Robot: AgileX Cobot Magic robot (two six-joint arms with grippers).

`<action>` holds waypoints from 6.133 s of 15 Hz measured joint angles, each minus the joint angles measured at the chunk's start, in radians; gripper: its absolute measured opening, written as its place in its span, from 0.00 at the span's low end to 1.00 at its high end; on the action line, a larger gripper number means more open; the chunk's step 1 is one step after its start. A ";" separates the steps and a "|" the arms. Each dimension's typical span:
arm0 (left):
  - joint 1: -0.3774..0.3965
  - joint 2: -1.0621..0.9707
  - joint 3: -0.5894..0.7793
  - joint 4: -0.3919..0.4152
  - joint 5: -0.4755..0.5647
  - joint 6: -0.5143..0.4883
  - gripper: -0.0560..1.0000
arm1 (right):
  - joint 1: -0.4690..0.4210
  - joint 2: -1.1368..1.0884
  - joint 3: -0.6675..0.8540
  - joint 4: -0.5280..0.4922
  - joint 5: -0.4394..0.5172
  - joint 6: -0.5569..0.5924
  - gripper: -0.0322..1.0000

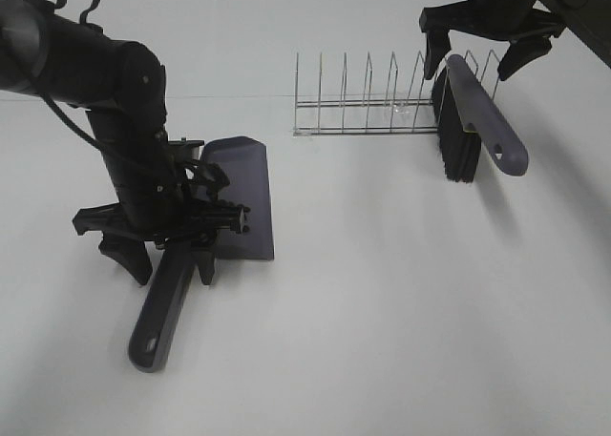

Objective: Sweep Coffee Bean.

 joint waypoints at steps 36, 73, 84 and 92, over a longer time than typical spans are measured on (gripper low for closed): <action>0.000 -1.874 0.876 0.174 0.088 0.344 0.61 | 0.000 -2.272 1.732 0.188 -0.086 -0.287 0.86; 0.343 -2.105 0.880 0.182 0.085 0.312 0.60 | -0.092 -2.395 1.756 0.018 -0.157 -0.079 0.86; 0.438 -2.155 0.880 0.182 0.085 0.312 0.60 | -0.092 -2.398 1.756 0.018 -0.157 -0.078 0.86; 0.438 -2.155 0.880 0.182 0.085 0.312 0.60 | -0.092 -2.398 1.756 0.018 -0.157 -0.078 0.86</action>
